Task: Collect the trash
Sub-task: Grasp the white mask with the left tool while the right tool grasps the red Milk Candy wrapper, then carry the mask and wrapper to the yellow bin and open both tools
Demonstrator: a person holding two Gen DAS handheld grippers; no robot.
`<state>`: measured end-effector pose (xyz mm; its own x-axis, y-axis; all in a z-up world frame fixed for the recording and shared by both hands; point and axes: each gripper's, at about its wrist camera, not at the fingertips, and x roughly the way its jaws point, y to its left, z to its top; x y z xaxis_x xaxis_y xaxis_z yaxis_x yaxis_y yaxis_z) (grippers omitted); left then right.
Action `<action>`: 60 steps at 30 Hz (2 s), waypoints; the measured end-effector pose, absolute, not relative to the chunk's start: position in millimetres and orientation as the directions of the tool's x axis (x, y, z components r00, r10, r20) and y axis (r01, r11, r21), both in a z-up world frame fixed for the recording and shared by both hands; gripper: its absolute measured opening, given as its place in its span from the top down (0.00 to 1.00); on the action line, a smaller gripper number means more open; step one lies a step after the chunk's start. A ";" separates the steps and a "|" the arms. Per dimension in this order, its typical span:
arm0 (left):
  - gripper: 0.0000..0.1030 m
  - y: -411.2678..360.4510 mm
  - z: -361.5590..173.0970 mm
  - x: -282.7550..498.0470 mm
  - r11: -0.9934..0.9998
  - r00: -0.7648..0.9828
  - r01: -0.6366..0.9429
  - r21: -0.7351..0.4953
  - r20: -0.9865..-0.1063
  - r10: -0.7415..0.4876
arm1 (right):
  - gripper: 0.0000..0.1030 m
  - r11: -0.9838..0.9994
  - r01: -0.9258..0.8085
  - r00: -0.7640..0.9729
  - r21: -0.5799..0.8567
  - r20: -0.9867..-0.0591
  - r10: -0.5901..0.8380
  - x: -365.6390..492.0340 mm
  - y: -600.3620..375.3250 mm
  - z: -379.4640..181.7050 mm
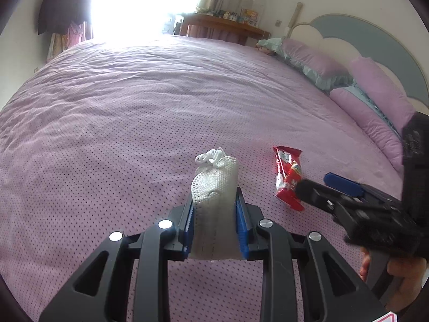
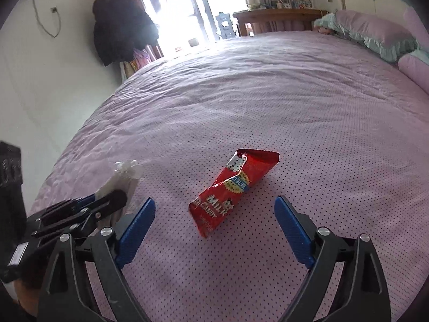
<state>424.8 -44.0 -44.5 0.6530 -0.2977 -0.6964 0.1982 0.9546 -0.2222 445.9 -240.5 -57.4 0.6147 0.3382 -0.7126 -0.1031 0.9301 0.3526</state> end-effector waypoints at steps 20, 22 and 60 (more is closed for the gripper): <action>0.74 -48.2 -39.9 399.8 0.935 0.636 0.234 -0.268 -0.685 -0.355 | 0.67 0.912 -0.138 0.578 0.386 -0.717 0.391 409.3 -276.2 -51.7; 0.74 -58.0 -33.9 384.4 0.928 0.633 0.267 -0.261 -0.678 -0.373 | 0.67 0.909 -0.176 0.595 0.377 -0.695 0.403 379.0 -281.0 -40.5; 0.73 -406.4 -181.4 -1.0 0.376 -0.142 0.839 -0.393 -0.826 -0.545 | 0.66 0.784 0.459 0.662 0.418 -0.749 0.012 -147.7 -479.6 -136.4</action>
<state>-1.0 -406.4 -181.4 -0.1425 -0.5454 -0.8260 0.8394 0.3757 -0.3928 -147.7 -479.6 -136.4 0.6622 0.0123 -0.7493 0.4586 0.7842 0.4181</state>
